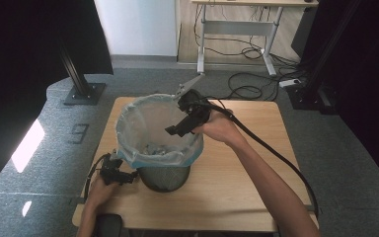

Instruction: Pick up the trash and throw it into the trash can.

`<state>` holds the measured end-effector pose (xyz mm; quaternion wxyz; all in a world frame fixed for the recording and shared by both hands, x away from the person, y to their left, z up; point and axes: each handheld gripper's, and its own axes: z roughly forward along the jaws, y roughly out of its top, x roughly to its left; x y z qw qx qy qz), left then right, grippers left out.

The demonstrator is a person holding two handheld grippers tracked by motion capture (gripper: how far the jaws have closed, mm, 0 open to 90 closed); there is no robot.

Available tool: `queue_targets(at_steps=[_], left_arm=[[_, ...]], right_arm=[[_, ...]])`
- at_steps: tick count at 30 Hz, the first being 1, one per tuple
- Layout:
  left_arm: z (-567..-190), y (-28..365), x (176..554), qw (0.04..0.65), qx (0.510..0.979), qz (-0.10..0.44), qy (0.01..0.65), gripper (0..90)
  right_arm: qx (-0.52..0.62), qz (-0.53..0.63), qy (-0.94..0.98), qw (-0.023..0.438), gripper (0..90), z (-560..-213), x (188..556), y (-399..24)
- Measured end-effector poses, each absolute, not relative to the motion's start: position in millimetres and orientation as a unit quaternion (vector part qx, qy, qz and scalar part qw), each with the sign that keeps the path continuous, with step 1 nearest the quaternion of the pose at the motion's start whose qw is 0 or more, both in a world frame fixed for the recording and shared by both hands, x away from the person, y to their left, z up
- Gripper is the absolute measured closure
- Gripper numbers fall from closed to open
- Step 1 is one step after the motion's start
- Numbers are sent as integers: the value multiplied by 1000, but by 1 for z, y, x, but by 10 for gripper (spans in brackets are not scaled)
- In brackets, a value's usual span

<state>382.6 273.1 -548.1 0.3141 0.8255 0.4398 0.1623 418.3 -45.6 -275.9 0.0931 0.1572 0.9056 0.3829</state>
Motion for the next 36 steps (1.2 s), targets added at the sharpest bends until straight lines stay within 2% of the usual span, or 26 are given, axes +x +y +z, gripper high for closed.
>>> queue_targets(at_steps=[4,6,19,36], left_arm=[[-548,273,383,314,825,163,440,0],[-548,273,383,314,826,162,440,0],[-548,273,383,314,826,163,440,0],[-548,273,383,314,825,163,440,0]], right_arm=[[168,385,902,100,44,-272,420,-57],[177,382,900,110,0,-271,422,-64],[214,386,883,158,0,-271,427,-111],[257,379,870,183,0,-292,425,-169]])
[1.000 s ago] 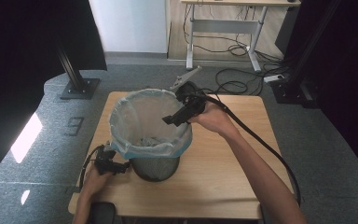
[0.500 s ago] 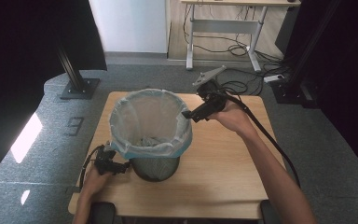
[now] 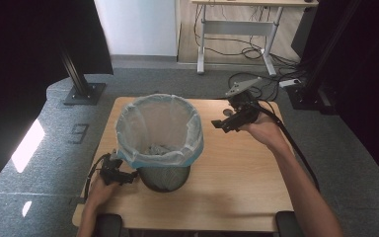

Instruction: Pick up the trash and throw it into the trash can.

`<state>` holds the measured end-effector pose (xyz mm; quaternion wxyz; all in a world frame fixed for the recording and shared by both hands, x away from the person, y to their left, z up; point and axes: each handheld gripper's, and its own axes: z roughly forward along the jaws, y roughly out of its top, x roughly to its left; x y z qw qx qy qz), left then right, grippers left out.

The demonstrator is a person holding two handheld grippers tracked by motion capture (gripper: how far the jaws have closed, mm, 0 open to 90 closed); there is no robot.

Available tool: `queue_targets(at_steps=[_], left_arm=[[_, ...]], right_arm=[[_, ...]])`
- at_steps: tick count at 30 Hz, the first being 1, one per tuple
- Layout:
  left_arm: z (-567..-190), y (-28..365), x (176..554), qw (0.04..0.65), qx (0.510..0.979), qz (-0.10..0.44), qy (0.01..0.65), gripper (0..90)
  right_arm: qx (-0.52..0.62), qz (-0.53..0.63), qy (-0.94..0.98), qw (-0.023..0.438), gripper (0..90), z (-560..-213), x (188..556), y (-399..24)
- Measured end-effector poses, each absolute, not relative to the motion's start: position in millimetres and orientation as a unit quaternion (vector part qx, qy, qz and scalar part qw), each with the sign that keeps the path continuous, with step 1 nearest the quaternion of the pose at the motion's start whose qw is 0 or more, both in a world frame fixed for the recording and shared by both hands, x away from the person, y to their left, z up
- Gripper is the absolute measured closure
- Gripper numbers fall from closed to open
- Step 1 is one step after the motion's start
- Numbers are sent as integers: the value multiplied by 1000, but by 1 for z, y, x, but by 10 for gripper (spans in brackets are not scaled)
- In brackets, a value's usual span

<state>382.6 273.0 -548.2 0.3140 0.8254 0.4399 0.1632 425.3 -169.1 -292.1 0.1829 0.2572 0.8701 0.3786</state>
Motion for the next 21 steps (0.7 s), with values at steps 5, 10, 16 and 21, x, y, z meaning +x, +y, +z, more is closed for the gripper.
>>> queue_targets(at_steps=[5,10,16,21], left_arm=[[-548,273,383,314,825,163,440,0],[-548,273,383,313,826,162,440,0],[-548,273,383,313,826,162,440,0],[-548,273,382,313,826,162,440,0]], right_arm=[[270,380,864,191,0,-299,423,-186],[279,383,859,193,0,-309,421,-202],[293,389,851,198,0,-324,417,-220],[301,393,845,205,0,-332,414,-230]])
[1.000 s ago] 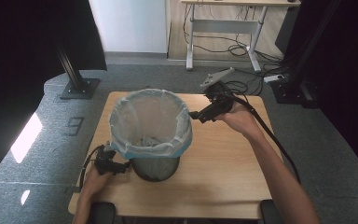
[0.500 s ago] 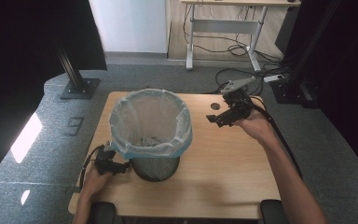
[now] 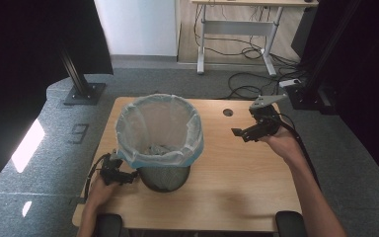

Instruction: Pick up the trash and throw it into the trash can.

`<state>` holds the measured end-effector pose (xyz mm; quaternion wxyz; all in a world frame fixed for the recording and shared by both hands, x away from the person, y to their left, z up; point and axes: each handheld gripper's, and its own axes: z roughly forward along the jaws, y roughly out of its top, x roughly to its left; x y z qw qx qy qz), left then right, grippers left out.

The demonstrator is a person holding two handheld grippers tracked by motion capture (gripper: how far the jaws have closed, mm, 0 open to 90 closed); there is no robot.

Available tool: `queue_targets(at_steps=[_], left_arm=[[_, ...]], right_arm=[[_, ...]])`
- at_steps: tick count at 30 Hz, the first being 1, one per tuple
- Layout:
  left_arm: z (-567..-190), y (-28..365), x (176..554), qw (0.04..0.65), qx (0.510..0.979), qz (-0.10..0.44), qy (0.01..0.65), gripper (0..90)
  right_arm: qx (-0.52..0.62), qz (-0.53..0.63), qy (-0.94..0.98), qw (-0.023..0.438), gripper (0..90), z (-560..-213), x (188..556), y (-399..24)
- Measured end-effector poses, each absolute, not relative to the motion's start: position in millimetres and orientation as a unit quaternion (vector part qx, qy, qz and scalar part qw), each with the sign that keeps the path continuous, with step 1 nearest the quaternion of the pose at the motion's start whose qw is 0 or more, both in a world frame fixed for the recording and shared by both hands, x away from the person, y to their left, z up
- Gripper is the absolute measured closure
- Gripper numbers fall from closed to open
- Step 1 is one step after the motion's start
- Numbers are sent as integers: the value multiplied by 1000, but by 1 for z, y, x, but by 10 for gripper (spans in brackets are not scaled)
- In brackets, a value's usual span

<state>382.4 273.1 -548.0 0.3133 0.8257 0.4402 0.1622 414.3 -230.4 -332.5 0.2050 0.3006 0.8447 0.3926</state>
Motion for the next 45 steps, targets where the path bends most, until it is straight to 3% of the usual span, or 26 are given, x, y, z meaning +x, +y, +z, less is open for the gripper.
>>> queue_targets(at_steps=[45], left_arm=[[-548,273,382,314,825,164,441,0]], right_arm=[[354,341,849,196,0,-517,374,-281]])
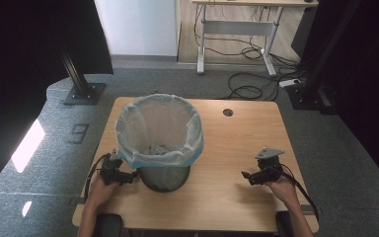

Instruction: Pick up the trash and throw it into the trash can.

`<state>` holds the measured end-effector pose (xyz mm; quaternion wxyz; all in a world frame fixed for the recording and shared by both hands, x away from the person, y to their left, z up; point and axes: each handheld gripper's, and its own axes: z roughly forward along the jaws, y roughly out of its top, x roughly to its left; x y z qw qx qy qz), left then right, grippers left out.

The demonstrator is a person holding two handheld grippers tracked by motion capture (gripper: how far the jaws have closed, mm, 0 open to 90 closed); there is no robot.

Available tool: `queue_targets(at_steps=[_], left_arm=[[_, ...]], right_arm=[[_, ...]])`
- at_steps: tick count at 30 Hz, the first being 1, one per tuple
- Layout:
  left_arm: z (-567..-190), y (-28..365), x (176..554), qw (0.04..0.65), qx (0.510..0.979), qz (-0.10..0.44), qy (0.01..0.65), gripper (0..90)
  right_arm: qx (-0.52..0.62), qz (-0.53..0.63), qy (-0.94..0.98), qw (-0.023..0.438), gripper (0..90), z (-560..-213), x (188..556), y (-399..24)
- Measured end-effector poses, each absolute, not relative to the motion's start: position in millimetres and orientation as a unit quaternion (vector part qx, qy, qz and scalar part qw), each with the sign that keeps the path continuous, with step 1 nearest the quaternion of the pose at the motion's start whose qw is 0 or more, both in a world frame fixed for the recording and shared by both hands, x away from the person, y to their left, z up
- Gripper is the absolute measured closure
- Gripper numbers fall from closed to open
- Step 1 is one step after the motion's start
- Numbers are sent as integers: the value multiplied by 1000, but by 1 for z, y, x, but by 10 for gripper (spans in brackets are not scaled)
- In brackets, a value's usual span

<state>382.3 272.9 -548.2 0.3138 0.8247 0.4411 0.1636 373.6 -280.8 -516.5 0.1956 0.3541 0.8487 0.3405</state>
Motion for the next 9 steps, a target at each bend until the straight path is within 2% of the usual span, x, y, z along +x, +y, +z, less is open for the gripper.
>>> queue_targets(at_steps=[9], left_arm=[[-548,273,382,314,825,164,441,0]], right_arm=[[355,335,854,182,0,-541,367,-284]])
